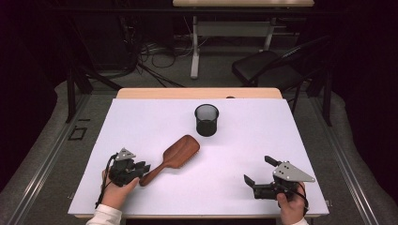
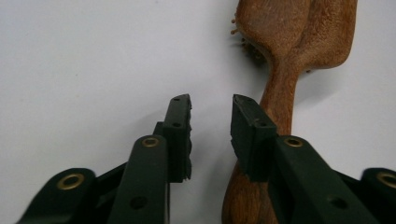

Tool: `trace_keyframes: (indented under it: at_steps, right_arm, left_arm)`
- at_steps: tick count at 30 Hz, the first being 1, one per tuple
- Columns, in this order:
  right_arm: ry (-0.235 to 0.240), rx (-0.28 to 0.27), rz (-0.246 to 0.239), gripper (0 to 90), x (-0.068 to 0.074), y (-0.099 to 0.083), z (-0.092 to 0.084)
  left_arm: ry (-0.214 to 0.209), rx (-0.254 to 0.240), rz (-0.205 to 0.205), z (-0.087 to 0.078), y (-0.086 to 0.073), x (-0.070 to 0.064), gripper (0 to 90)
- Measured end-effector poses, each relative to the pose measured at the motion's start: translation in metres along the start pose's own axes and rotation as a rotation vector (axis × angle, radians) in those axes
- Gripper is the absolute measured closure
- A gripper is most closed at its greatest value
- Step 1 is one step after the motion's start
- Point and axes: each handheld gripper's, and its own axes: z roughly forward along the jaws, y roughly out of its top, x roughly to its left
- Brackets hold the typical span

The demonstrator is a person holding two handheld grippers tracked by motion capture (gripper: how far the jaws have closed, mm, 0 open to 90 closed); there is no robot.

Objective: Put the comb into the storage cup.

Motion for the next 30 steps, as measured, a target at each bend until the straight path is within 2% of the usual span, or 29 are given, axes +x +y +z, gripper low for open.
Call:
trace_keyframes:
  at_steps: [6, 17, 21, 25, 30]
  right_arm:
    - [0.000, 0.000, -0.001, 1.0, 0.0000, 0.0000, 0.0001]
    - [-0.001, -0.001, -0.011, 1.1, -0.0005, -0.0002, 0.0006]
    - [0.000, -0.001, -0.012, 1.1, -0.0005, -0.0002, 0.0006]
    - [0.000, -0.001, -0.012, 1.1, -0.0005, -0.0003, 0.0008]
    - [-0.001, 0.003, -0.013, 1.1, -0.0006, -0.0003, 0.0007]
  left_arm:
    - [0.000, -0.018, -0.021, 0.0002, -0.0011, 0.0034, 59.8]
    - [0.009, -0.050, -0.029, 0.0004, -0.0010, 0.0072, 38.9]
    - [0.009, -0.071, -0.011, 0.0001, -0.0007, 0.0083, 37.7]
    - [0.003, -0.095, -0.026, -0.0024, 0.0009, 0.0085, 37.7]
    - [0.011, -0.105, -0.009, -0.0065, 0.0029, 0.0073, 37.6]
